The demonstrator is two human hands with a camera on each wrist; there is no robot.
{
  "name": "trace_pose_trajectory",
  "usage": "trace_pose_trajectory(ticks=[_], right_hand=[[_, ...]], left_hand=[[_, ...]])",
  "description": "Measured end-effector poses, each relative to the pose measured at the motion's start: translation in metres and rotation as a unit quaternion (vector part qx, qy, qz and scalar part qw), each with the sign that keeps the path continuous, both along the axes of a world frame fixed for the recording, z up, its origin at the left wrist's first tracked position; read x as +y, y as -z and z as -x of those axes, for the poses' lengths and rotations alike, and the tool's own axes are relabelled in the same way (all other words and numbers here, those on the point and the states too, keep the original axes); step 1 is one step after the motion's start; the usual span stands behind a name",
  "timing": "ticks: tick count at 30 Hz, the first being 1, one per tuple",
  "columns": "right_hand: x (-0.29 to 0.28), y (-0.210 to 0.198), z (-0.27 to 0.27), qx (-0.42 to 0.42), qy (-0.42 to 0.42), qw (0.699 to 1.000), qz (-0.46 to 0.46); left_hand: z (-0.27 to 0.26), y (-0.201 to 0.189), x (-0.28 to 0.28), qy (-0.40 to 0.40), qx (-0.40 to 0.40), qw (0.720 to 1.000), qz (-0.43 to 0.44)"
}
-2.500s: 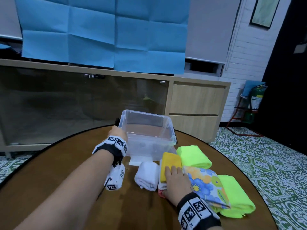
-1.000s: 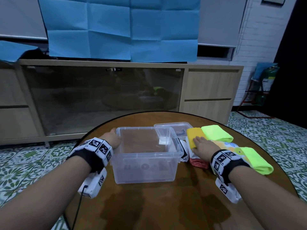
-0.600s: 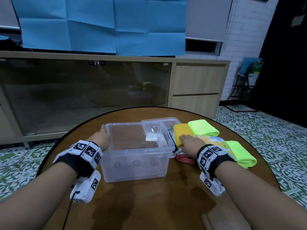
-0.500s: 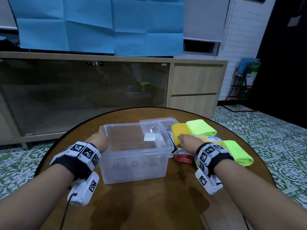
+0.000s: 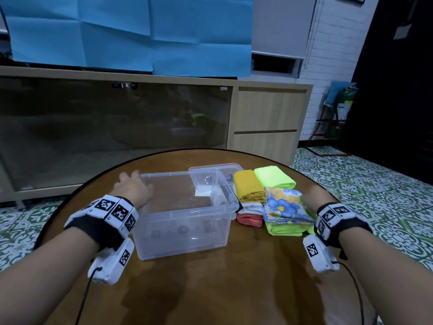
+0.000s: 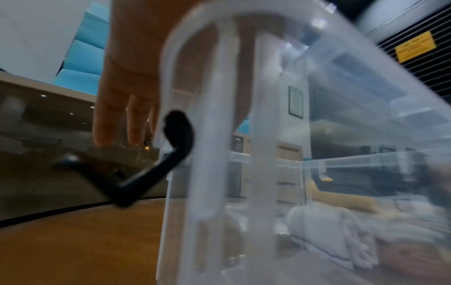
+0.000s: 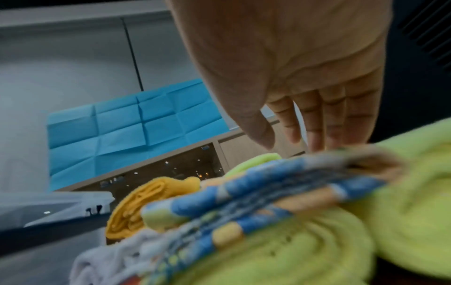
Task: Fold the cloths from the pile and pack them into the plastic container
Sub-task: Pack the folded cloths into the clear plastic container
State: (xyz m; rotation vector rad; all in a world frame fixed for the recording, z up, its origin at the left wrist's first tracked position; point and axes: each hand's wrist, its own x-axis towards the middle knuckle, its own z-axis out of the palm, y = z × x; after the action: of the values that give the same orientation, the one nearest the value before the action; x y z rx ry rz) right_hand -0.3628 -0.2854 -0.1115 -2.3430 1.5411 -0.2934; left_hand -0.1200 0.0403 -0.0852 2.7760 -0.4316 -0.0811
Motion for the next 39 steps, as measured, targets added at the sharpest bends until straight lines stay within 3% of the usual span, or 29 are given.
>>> trace_pose_trajectory(ticks=[3,9,17,20,23,26,29,31,35,37,39], right_hand=[[0.002,0.009,0.008,-0.002,0.041,0.998,-0.056],[0.004,0.003,0.004,-0.133,0.055,0.974,-0.174],[0.005,-0.047,0.007,-0.176,0.015,0.969,-0.174],[0.021,-0.085,0.007,-0.221,-0.04,0.964,-0.142],[0.045,-0.116,0.001,-0.204,-0.175,0.957,-0.109],[0.081,-0.13,-0.015,-0.178,-0.306,0.929,-0.108],[0.113,-0.13,-0.039,-0.21,-0.375,0.894,-0.129],[0.122,-0.121,-0.057,-0.237,-0.389,0.878,-0.147],[0.129,-0.104,-0.095,-0.279,-0.361,0.87,-0.187],[0.128,-0.103,-0.114,-0.292,-0.333,0.863,-0.243],[0.125,-0.105,-0.13,-0.322,-0.306,0.836,-0.323]], left_hand=[[0.008,0.001,-0.009,0.028,0.007,0.999,-0.029],[0.01,0.001,-0.007,0.038,0.014,0.999,-0.012],[0.018,-0.005,-0.011,0.044,-0.035,0.998,-0.042],[0.027,-0.018,-0.018,0.107,-0.077,0.989,0.062],[0.043,-0.036,-0.03,0.229,-0.05,0.952,0.197],[0.057,-0.053,-0.043,0.345,0.087,0.889,0.288],[0.06,-0.056,-0.048,0.385,0.228,0.827,0.34],[0.052,-0.054,-0.046,0.375,0.254,0.82,0.35],[0.024,-0.044,-0.036,0.322,0.241,0.835,0.375],[0.01,-0.039,-0.034,0.29,0.212,0.851,0.384],[-0.007,-0.034,-0.033,0.253,0.194,0.855,0.409]])
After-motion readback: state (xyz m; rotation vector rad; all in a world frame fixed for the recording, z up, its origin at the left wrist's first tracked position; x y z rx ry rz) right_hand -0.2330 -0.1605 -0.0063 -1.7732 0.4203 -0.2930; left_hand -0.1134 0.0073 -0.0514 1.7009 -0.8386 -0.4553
